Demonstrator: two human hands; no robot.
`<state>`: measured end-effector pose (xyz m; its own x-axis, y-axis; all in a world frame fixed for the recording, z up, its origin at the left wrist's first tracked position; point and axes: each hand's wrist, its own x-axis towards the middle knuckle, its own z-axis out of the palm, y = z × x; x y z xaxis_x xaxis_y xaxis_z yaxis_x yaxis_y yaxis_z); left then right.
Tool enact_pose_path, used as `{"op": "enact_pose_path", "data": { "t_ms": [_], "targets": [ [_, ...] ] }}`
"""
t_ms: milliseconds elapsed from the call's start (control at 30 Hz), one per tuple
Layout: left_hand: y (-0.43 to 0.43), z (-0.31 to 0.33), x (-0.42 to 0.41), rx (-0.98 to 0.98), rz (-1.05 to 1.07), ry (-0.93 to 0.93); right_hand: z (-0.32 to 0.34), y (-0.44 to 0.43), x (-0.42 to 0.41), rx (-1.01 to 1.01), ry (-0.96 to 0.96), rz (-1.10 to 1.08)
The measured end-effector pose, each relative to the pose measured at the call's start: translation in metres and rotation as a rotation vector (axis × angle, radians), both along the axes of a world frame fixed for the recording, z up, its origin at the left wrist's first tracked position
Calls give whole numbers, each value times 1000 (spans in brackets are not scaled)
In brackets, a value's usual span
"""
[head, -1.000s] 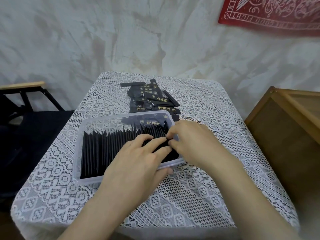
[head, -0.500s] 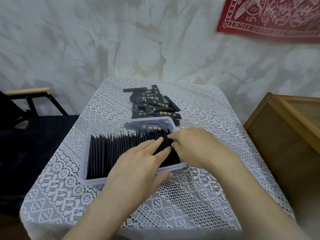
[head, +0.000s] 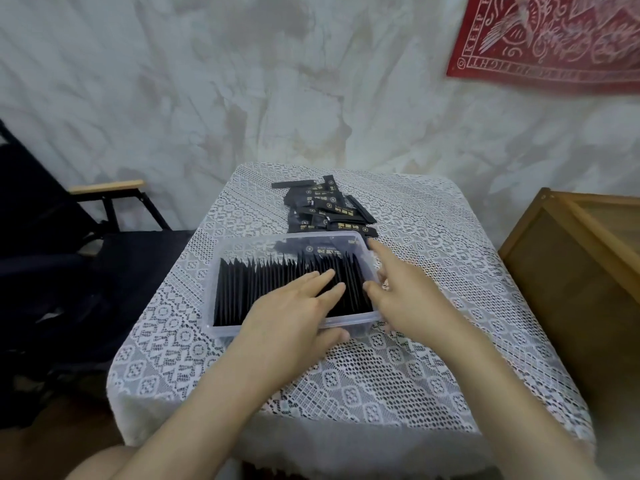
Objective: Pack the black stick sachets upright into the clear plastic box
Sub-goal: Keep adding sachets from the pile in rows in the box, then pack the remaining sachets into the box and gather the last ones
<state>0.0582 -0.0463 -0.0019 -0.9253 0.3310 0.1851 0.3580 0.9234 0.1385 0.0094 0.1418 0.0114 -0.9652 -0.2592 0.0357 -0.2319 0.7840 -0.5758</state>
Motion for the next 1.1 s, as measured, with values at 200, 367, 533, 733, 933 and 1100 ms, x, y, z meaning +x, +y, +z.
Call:
{"op": "enact_pose_path", "data": {
  "t_ms": [200, 367, 533, 733, 933, 1100],
  "targets": [
    [-41, -7, 17, 3, 132, 70, -1, -1, 13, -157, -37, -36],
    [-48, -10, 22, -2, 97, 97, -5, 2, 30, -273, -76, -71],
    [-55, -13, 30, 60, -3, 65, -14, 14, 47, -274, -73, -133],
    [-70, -20, 38, 182, -5, 107, -15, 20, 55, -277, -63, -156],
    [-76, -28, 46, 432, 52, 196, -19, 20, 69, -306, -81, -165],
    [-77, -34, 46, 437, 27, 193, -16, 23, 69, -328, -111, -160]
  ]
}}
